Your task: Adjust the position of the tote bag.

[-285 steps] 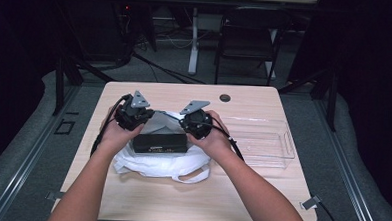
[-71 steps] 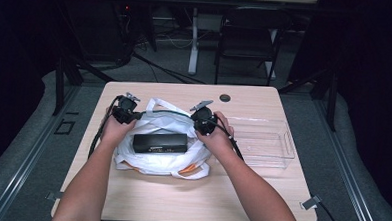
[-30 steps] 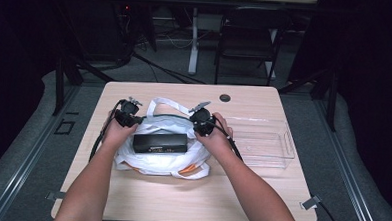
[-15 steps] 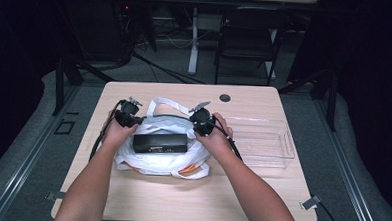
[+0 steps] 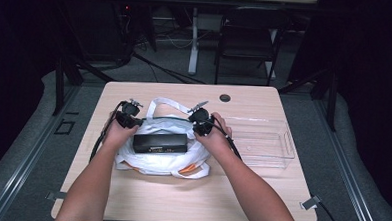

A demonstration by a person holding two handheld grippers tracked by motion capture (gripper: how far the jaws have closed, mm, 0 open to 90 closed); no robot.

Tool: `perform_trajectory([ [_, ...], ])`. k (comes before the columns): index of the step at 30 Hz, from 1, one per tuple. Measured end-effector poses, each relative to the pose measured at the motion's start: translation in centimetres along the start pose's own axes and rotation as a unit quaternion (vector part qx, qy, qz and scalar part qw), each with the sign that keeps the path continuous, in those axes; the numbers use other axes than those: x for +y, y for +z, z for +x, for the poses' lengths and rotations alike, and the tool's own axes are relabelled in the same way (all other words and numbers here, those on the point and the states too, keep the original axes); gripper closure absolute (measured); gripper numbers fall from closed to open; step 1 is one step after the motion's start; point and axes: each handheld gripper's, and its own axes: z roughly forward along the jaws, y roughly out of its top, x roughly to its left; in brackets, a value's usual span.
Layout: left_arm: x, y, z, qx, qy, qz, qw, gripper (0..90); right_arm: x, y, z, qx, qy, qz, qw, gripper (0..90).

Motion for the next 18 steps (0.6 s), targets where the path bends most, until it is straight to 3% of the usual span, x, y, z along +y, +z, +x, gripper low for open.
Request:
perform_trajectory([
  [11,0.2,-0.7,-0.1,-0.003,-0.004,-0.013,0.9999,84.2,0.1,-0.1,0.0,-0.003,-0.002,0.002,1.0000,82.6],
  [16,0.2,-1.7,0.1,-0.006,-0.005,-0.023,0.9997,75.1,0.0,-0.2,0.0,-0.001,-0.001,-0.003,1.0000,82.4],
  [18,0.1,-2.3,0.2,-0.004,-0.008,-0.037,0.9993,66.9,0.0,-0.2,0.0,0.000,0.000,-0.005,1.0000,82.4],
])
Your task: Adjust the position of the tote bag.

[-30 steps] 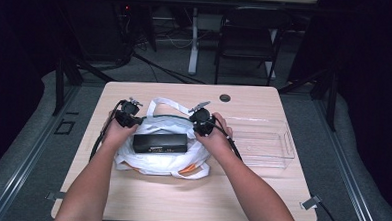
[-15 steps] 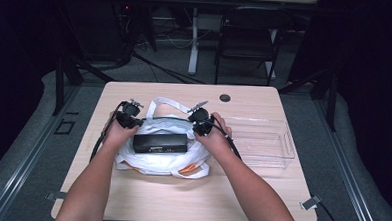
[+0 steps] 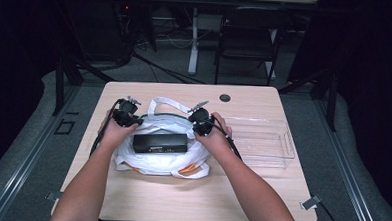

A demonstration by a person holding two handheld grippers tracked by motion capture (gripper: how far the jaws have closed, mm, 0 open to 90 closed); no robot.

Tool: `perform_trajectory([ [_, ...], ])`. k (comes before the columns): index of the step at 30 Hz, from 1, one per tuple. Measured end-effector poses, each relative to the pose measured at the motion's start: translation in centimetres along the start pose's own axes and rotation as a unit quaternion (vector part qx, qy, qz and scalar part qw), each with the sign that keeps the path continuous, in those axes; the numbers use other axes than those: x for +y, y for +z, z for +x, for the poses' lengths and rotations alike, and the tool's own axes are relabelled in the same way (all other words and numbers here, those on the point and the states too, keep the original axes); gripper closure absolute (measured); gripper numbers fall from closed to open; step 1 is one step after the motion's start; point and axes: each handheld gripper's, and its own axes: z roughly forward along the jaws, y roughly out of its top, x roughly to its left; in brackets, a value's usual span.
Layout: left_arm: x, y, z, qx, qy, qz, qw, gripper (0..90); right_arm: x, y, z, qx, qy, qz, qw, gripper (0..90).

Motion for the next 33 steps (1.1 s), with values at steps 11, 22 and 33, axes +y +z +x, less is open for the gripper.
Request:
perform_trajectory([
  [11,-0.4,-2.8,0.4,-0.003,0.005,-0.021,0.9998,59.8,0.0,-0.5,0.0,0.006,0.000,-0.013,0.9999,79.4],
  [22,-0.3,-4.1,-0.1,-0.003,0.016,-0.027,0.9995,62.1,-0.1,-1.2,0.0,0.011,0.001,-0.024,0.9997,76.2],
  [33,-0.1,-5.6,-0.5,0.004,0.024,-0.038,0.9990,63.8,0.2,-3.0,-0.1,0.021,-0.002,-0.037,0.9991,75.5],
])
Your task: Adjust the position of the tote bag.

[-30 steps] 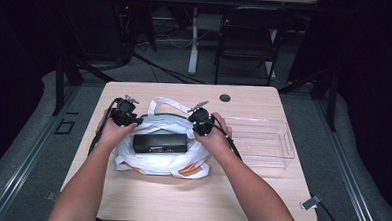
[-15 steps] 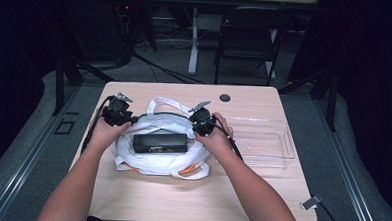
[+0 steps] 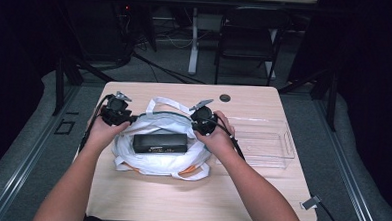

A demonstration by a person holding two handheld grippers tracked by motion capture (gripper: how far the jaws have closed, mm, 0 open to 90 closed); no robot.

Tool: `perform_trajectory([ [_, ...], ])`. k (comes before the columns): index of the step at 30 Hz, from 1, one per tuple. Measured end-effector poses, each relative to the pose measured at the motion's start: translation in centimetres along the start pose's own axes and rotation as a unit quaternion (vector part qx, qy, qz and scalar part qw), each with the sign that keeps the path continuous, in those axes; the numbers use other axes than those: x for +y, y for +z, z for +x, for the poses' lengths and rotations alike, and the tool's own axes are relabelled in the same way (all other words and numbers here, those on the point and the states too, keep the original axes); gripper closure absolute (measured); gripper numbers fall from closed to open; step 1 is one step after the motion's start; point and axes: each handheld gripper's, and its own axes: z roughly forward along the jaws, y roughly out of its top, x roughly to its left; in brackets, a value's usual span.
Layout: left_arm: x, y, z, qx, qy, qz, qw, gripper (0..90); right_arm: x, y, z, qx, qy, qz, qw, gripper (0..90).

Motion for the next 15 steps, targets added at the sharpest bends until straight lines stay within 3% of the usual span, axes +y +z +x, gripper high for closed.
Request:
perform_trajectory([
  [15,1.2,-2.7,-1.7,-0.001,0.028,-0.014,0.9995,65.0,-0.3,-3.3,0.8,0.017,-0.001,-0.015,0.9998,72.3],
])
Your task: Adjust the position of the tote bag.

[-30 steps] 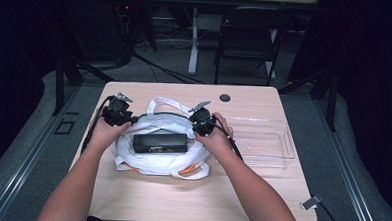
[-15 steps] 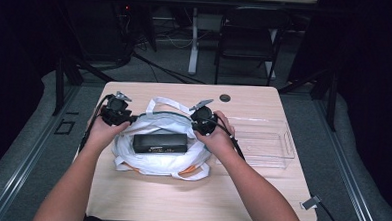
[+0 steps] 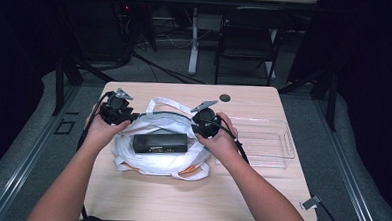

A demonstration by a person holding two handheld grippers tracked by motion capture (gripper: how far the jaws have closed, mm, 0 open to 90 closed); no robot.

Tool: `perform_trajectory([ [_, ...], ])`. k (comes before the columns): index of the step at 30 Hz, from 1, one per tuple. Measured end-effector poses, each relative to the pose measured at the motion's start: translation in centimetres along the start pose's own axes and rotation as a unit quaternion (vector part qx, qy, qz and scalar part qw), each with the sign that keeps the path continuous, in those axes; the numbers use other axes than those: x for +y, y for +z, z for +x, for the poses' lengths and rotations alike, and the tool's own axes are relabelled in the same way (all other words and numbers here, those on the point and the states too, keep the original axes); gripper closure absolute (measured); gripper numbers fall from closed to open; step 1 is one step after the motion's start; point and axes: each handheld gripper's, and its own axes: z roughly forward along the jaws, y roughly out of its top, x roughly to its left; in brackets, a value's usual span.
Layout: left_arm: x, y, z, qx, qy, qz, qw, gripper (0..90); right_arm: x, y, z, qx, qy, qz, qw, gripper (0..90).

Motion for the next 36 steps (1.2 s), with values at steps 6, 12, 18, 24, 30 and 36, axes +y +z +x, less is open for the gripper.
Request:
perform_trajectory([
  [6,0.2,-1.0,-1.3,-0.004,0.020,-0.002,0.9998,65.4,-0.9,-1.7,0.5,0.016,0.004,-0.021,0.9997,71.6],
  [12,0.5,-1.7,-2.2,-0.014,0.036,-0.006,0.9992,65.7,-1.9,-3.5,1.0,0.019,-0.001,-0.040,0.9990,67.3],
  [18,0.7,-1.8,-2.5,-0.014,0.040,0.008,0.9991,66.8,-2.7,-6.1,1.4,0.001,-0.002,-0.063,0.9980,63.6],
  [24,0.7,-1.7,-2.7,-0.021,0.042,0.015,0.9988,63.6,-3.8,-7.6,1.3,0.015,0.017,-0.072,0.9972,63.9],
  [30,0.9,-1.6,-3.0,-0.031,0.054,0.018,0.9979,56.5,-5.1,-8.5,1.1,0.013,0.025,-0.079,0.9965,61.8],
  [36,1.1,-1.3,-3.3,-0.033,0.072,0.029,0.9964,49.8,-6.2,-7.8,0.4,0.001,0.035,-0.065,0.9973,59.9],
])
